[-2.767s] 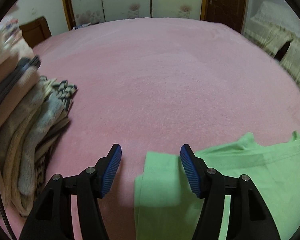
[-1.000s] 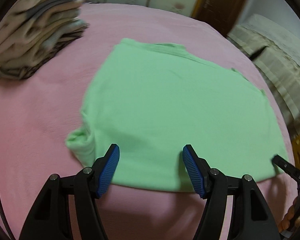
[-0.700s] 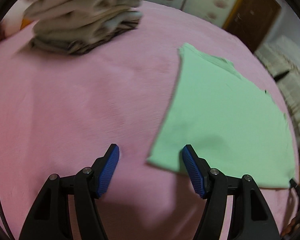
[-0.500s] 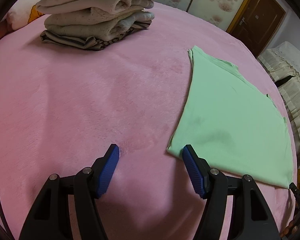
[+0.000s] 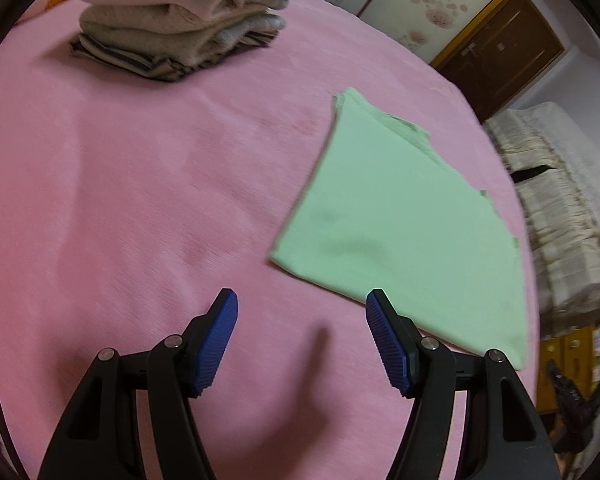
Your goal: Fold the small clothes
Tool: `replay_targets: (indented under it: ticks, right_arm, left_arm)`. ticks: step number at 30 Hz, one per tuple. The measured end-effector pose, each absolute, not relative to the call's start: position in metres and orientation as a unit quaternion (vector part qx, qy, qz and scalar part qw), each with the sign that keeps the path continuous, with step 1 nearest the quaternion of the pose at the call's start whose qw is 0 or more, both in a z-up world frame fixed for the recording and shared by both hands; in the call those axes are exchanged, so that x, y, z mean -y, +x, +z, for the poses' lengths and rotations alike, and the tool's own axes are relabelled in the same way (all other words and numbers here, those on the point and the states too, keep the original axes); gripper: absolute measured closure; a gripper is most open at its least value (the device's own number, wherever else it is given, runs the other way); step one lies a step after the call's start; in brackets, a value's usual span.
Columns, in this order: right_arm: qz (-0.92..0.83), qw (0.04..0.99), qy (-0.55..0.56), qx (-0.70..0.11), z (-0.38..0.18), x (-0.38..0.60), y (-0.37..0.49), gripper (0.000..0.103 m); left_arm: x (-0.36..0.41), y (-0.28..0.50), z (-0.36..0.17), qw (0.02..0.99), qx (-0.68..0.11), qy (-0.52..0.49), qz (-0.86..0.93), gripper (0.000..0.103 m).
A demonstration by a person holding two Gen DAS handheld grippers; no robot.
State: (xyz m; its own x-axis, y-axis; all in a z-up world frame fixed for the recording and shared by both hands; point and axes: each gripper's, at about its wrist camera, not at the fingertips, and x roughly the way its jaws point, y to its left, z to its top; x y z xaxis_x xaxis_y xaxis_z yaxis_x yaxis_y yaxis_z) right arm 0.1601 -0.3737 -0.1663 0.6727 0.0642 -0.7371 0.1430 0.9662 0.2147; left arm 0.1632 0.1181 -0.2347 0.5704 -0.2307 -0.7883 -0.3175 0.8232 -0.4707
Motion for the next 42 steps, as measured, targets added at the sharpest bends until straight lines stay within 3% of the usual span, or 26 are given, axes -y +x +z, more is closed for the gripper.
replay_targets:
  ticks: [6, 14, 27, 28, 30, 32, 33, 42]
  right_arm:
    - [0.012, 0.917, 0.113, -0.382, -0.148, 0.339, 0.164, 0.101]
    - [0.065, 0.911, 0.101, -0.394, -0.169, 0.282, 0.181, 0.101]
    - [0.101, 0.901, 0.079, -0.415, -0.200, 0.235, 0.204, 0.101]
    - [0.102, 0.900, 0.078, -0.416, -0.201, 0.234, 0.207, 0.101]
    - [0.099, 0.901, 0.069, -0.418, -0.204, 0.234, 0.215, 0.101]
    - [0.097, 0.901, 0.057, -0.419, -0.205, 0.233, 0.223, 0.101]
    - [0.097, 0.901, 0.049, -0.420, -0.206, 0.231, 0.230, 0.101]
    - [0.117, 0.900, 0.015, -0.419, -0.208, 0.207, 0.289, 0.101]
  left_arm:
    - [-0.107, 0.166, -0.239, 0.815, -0.451, -0.363, -0.032, 0.032]
    - [-0.115, 0.180, -0.290, 0.774, -0.405, -0.483, -0.051, 0.032]
    - [-0.110, 0.219, -0.294, 0.823, -0.316, -0.472, -0.032, 0.033]
    - [-0.110, 0.222, -0.293, 0.824, -0.314, -0.471, -0.026, 0.034]
    - [-0.109, 0.230, -0.291, 0.823, -0.318, -0.470, -0.010, 0.048]
    - [-0.107, 0.237, -0.290, 0.821, -0.330, -0.466, -0.002, 0.082]
    - [-0.106, 0.242, -0.288, 0.822, -0.339, -0.458, 0.000, 0.089]
    - [-0.081, 0.251, -0.244, 0.877, -0.329, -0.351, 0.021, 0.097]
